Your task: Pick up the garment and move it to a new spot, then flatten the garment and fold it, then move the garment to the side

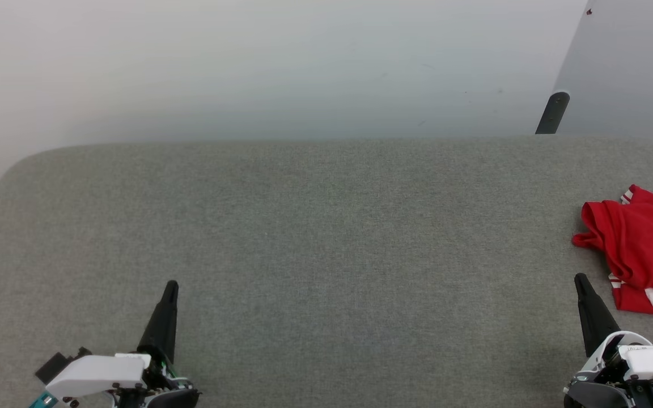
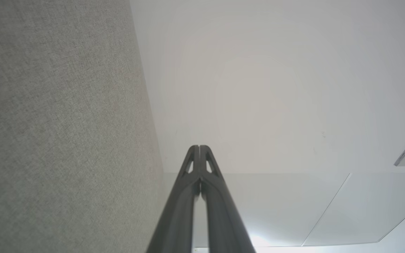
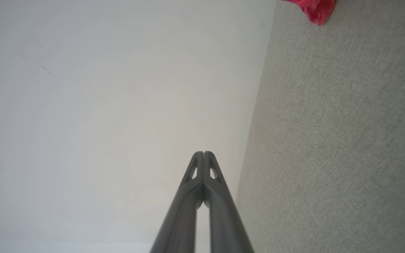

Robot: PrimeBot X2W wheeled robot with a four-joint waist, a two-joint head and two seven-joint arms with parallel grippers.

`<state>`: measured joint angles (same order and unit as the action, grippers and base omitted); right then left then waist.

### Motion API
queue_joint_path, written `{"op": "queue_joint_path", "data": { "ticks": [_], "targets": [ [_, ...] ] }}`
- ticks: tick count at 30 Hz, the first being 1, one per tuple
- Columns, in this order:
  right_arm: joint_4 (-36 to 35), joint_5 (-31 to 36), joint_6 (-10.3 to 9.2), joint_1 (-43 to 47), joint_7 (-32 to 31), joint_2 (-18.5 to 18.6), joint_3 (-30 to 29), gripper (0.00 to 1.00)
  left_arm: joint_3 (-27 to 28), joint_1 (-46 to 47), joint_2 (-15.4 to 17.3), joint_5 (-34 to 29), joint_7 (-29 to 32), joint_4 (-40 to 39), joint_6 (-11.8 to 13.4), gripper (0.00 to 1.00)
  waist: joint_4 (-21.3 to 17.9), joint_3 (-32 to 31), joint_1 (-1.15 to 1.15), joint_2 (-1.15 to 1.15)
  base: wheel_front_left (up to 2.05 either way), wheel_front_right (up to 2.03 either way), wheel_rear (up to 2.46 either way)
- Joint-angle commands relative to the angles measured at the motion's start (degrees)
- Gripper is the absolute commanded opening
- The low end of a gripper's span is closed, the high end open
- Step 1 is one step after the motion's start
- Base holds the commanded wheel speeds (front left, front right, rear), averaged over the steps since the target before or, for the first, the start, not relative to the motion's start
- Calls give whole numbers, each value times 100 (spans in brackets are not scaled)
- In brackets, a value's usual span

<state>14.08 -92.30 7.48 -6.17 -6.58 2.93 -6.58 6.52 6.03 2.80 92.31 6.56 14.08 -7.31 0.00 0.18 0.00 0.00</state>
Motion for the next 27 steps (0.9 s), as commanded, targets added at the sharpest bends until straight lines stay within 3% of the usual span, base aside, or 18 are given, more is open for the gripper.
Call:
{"op": "queue_joint_path", "data": {
  "ticks": [1,27],
  "targets": [
    [-13,-21,2,-17,-11,-18,0,0,14,57,-3,12,20,6,-33,0,0,0,0,0,0,0,0],
    [-13,-22,2,-17,-11,-17,1,0,14,57,-3,11,18,5,-33,0,0,0,0,0,0,0,0]
  ]
}}
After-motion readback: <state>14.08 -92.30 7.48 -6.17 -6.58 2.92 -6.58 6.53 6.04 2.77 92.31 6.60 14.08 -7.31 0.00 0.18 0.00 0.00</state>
